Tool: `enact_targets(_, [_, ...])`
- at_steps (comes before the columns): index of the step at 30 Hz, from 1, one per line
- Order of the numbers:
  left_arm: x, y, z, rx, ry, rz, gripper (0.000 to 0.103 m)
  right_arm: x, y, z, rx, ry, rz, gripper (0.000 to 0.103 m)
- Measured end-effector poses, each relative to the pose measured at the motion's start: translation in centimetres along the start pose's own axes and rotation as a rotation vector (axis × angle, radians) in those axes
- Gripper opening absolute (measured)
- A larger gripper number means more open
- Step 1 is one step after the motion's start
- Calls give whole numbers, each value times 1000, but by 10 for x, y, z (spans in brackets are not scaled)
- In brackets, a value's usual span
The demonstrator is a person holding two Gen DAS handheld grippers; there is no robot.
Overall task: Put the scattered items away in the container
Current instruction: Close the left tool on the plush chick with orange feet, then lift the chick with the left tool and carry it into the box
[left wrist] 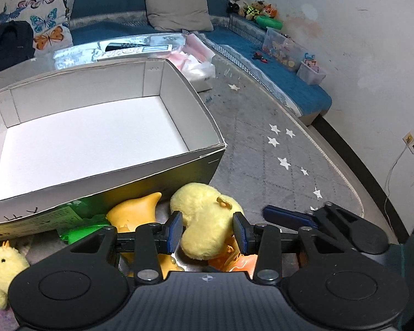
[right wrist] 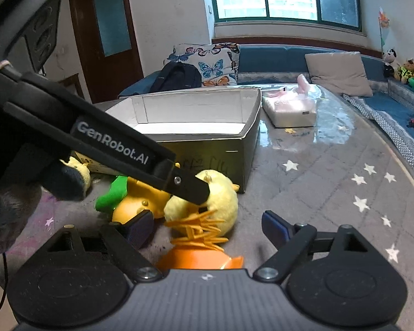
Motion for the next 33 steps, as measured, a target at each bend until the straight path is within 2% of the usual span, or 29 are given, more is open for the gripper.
enact_targets(5, [0,2,-5,-25,20,24,43,-2,1,-12,23,27,1,75])
enact_targets(7, [0,4,-8,-42,25,45,43,-3,1,-16,23,36,0,74])
enact_targets(11, [0,5,-14,-68,39,77,43,-2,2,-18,30,34,3,65])
enact_targets(20, [-3,7,-15,-95,39,137,43,-3,5,-17,17,29,20,63])
enact_targets(23, [-3,2,-8,-102,29,113,41,-3,6,-10,19,23,19,63])
enact_targets(28, [0,-9,19,-135,-27,100,40,5,11,10,11,-17,42,63])
enact_targets(33, [24,-17,54,-134,-135,56,40,33,17,32,1,-104,88,63])
Point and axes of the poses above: each gripper's, at about its wrist camera, not at the fingertips, and z roughly against the way its jaws point, y to its left, x to its top, the point moved 9 cm from there along -z, roughly the way its jaws point, and after that the axes turned 11 degrees about -x, right-handed, at the moved point
